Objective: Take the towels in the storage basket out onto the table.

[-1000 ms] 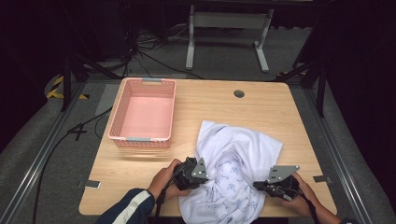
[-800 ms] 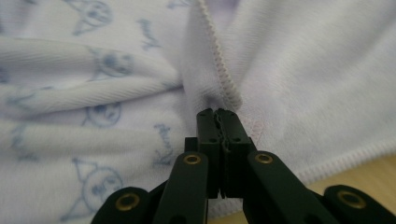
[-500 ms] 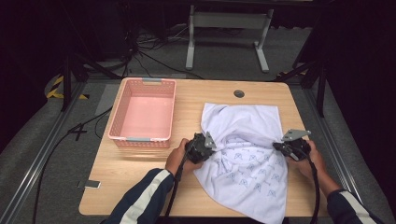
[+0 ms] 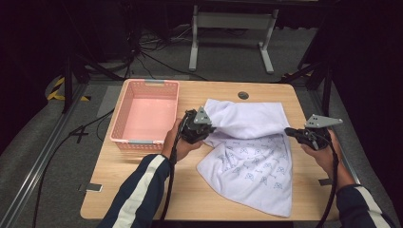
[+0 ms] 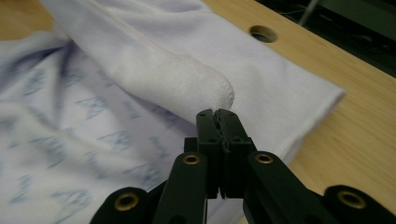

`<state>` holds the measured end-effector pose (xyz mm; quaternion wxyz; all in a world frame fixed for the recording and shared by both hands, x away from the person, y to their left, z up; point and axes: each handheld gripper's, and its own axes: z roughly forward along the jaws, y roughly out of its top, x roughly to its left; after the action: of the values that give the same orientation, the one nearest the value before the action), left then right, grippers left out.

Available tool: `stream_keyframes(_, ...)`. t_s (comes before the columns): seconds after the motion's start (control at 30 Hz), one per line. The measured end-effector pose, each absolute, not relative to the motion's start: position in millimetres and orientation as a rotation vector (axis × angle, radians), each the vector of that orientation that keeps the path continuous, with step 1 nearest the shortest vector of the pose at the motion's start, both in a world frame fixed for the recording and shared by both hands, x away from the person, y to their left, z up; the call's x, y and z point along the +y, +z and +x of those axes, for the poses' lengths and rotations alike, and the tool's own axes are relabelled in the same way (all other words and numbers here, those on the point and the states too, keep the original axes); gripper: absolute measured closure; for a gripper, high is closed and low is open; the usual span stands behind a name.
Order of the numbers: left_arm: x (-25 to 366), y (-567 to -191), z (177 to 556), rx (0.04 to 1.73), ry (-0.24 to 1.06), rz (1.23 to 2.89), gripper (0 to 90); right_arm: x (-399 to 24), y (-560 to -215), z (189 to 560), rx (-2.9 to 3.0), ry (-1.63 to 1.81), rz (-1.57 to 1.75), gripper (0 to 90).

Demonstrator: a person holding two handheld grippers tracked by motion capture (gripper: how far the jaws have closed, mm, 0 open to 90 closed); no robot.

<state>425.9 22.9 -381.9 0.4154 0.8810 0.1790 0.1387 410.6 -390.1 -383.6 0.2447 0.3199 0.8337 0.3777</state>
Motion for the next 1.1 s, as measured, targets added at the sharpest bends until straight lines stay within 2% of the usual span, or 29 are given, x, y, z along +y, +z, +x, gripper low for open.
stream_keyframes(0.07, 21.6, -392.7, 411.7, 0.391, 0.312, 2.264, 85.8, -384.0, -386.3, 393.2, 2.328, 1.041, 0.809, 88.5)
stream_keyframes(0.13, 26.2, -399.5, 394.4, 0.341, 0.341, 2.294, 85.7, -377.0, -390.2, 374.9, 2.391, 1.018, 0.728, 88.5)
stream_keyframes(0.3, 40.8, -418.5, 378.1, 0.297, 0.252, 2.308, 85.5, -369.6, -399.4, 330.4, 2.541, 1.035, 0.575, 88.2)
stream_keyframes(0.33, 45.3, -420.3, 375.7, 0.313, 0.285, 2.298, 85.7, -369.5, -400.3, 323.6, 2.548, 1.034, 0.561, 88.0)
stream_keyframes(0.43, 60.5, -416.7, 374.7, 0.372, 0.261, 2.191, 86.0, -372.3, -400.1, 313.8, 2.548, 1.039, 0.540, 88.2)
stream_keyframes(0.5, 78.5, -403.4, 372.1, 0.433, 0.327, 2.097, 86.3, -388.3, -391.3, 305.9, 2.461, 1.096, 0.597, 88.4)
stream_keyframes(0.6, 96.8, -391.5, 365.4, 0.384, 0.316, 2.045, 86.2, -400.7, -384.6, 300.0, 2.411, 1.164, 0.594, 88.4)
stream_keyframes(0.63, 96.6, -392.7, 361.7, 0.345, 0.318, 2.099, 86.1, -403.6, -383.2, 295.5, 2.424, 1.203, 0.582, 88.4)
stream_keyframes(0.7, 92.3, -401.1, 357.1, 0.287, 0.240, 2.152, 85.9, -402.9, -386.0, 285.7, 2.532, 1.185, 0.495, 88.1)
stream_keyframes(0.9, 58.6, -435.3, 344.9, 0.177, 0.246, 2.347, 85.5, -377.8, -419.3, 264.4, 2.812, 0.986, 0.347, 86.7)
stream_keyframes(1.03, 49.4, -448.1, 343.0, 0.118, 0.196, 2.426, 85.3, -367.3, -438.6, 261.1, 2.886, 0.918, 0.358, 86.2)
stream_keyframes(1.1, 51.7, -453.1, 346.0, 0.127, 0.223, 2.470, 85.5, -365.4, -442.3, 259.1, 2.885, 0.893, 0.347, 86.6)
